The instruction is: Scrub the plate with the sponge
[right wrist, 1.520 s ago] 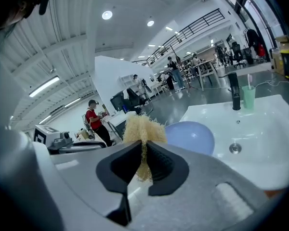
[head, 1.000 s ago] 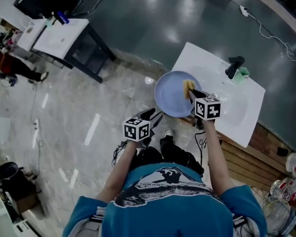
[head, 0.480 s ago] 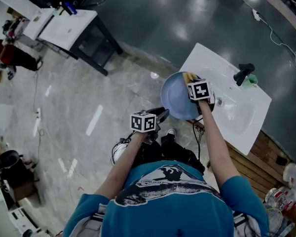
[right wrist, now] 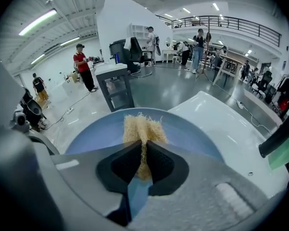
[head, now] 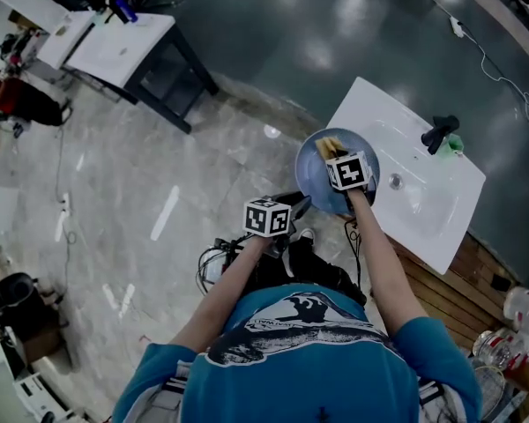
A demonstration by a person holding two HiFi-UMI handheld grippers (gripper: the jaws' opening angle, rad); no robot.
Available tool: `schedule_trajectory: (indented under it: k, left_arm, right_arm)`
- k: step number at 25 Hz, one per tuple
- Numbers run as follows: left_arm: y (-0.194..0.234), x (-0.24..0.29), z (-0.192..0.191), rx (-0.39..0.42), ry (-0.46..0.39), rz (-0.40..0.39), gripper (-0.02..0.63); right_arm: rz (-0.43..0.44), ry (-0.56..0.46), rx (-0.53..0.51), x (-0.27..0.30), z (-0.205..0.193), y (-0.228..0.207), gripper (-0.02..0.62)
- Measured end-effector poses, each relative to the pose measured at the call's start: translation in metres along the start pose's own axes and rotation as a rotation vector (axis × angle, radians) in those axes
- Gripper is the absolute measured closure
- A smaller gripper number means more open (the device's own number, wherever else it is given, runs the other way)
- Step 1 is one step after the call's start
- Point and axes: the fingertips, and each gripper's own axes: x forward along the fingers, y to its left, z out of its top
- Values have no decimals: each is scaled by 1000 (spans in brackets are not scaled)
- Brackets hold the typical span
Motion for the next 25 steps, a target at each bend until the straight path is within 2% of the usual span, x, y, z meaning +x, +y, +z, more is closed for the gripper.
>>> schedule_trajectory:
  k: [8,12,15,18,21,25]
  left_arm:
    - [-2,-2,-2,28,51,-59,482]
    - [-3,-2,-4,37,75,-81,486]
    - [-4,0,-5,45,102,-97,489]
    - [-4,3,-7,15,112,-110,497]
    - [-6,4,-9,-11,120,-126,503]
    - [-6,3,-9,-12,128,-140,503]
  right_arm:
    - [128,6,19,-6,-16,74,565]
    - [149,29,5,-8,-22,90,565]
    - [171,28,34,-10,-25,94,565]
    - [188,13,80,-11,-24,88,565]
    - [132,-19,116,-17,-22,61,565]
    - [-33,-18,141,-25,-24,-3,565]
